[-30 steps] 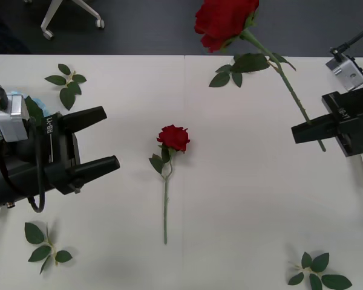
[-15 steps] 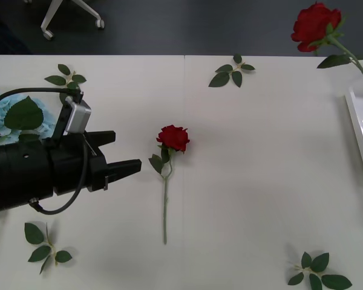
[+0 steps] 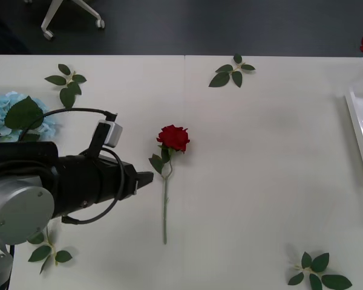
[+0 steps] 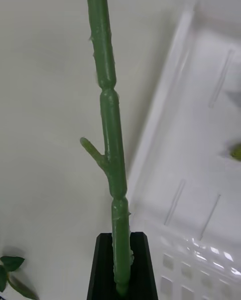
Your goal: Put the red flowers into the right box and the blue flowers into the left box
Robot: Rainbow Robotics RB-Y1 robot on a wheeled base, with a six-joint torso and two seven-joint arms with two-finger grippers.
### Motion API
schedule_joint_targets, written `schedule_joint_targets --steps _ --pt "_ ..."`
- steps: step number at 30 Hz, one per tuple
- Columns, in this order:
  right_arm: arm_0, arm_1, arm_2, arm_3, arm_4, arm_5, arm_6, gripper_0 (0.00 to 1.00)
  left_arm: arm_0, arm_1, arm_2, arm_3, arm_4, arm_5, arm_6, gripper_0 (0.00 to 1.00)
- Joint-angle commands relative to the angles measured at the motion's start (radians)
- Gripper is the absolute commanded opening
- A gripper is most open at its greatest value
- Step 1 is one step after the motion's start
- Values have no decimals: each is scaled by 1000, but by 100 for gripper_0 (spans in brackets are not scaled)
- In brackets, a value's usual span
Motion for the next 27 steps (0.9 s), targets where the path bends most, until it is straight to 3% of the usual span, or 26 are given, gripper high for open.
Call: schedule_joint_targets --steps 1,9,21,22,23,25,27 --pt "0 15 -4 82 72 -44 -26 0 -93 9 -53 16 -98 118 179 100" --pt "0 52 -4 183 160 -126 -36 0 -178 -10 -150 136 -239 164 357 100" --pt "0 107 -1 275 213 -239 -49 0 -296 -84 -250 395 -380 167 375 100" --pt "0 109 -1 277 213 -241 -49 6 -305 -87 -253 412 -377 167 379 100" --pt "0 110 -1 278 213 -245 -50 34 -320 -93 -257 436 -379 167 380 100" --pt "0 110 1 278 204 -236 -50 61 -340 -100 -265 473 -382 167 382 100" --pt "0 109 1 278 178 -227 -50 74 -363 -110 -273 510 -383 165 382 100"
